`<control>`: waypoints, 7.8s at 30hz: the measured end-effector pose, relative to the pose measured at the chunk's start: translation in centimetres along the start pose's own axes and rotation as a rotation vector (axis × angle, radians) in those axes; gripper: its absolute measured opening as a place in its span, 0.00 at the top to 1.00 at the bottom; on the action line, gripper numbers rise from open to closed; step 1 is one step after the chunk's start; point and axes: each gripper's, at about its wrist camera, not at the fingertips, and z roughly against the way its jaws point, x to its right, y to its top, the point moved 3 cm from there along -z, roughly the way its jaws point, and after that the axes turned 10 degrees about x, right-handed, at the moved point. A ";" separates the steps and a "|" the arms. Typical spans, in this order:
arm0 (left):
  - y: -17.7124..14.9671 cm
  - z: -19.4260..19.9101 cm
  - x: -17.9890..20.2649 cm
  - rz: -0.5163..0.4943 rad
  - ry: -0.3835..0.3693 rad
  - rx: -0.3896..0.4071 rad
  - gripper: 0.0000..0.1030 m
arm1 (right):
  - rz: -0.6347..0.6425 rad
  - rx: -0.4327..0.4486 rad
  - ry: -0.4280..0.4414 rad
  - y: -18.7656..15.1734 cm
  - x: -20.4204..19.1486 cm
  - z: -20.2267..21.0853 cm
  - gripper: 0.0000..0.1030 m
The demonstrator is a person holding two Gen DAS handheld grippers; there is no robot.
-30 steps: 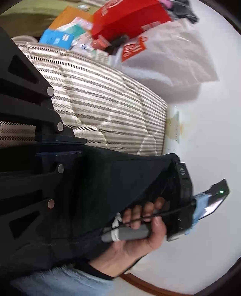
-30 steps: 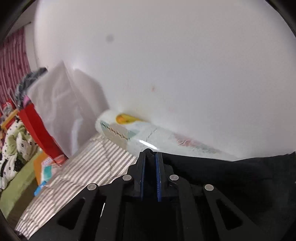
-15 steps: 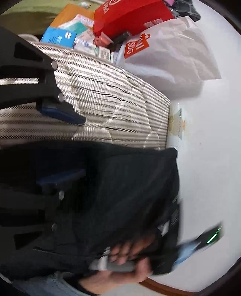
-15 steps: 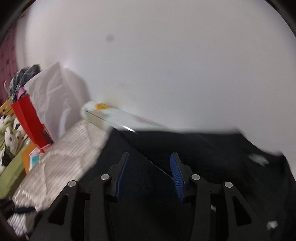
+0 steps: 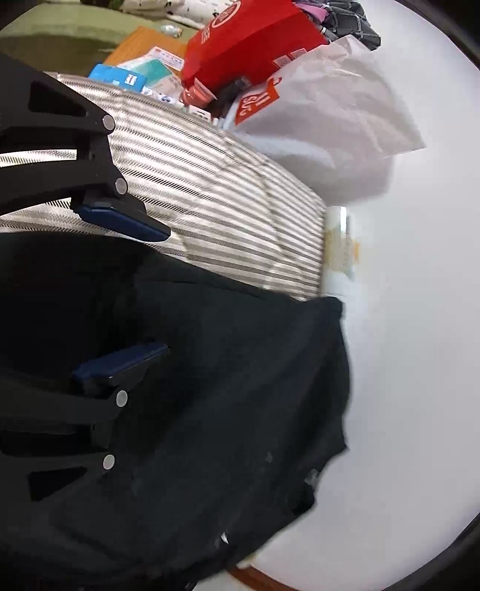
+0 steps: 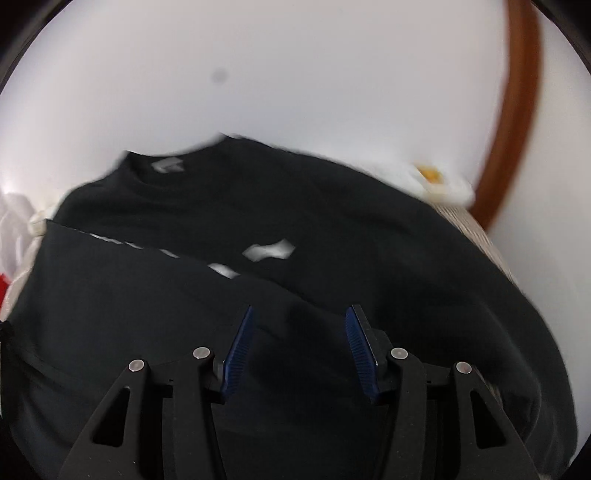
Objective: Fold small clothes
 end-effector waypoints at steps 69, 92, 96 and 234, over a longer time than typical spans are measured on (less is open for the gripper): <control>-1.2 -0.1 -0.8 0.028 -0.092 -0.060 0.21 | -0.151 0.112 -0.397 -12.3 28.1 19.6 0.89; -8.5 13.9 -2.3 -0.156 -0.178 -0.094 0.19 | 0.108 0.348 0.255 7.1 -12.6 19.1 0.88; -7.3 13.0 -3.5 -0.039 -0.237 -0.120 0.19 | 0.149 0.264 0.293 6.3 -19.2 13.9 0.88; 2.0 -2.5 2.7 -0.064 0.063 0.049 0.80 | -0.039 -0.019 -0.025 -4.6 1.9 0.4 0.51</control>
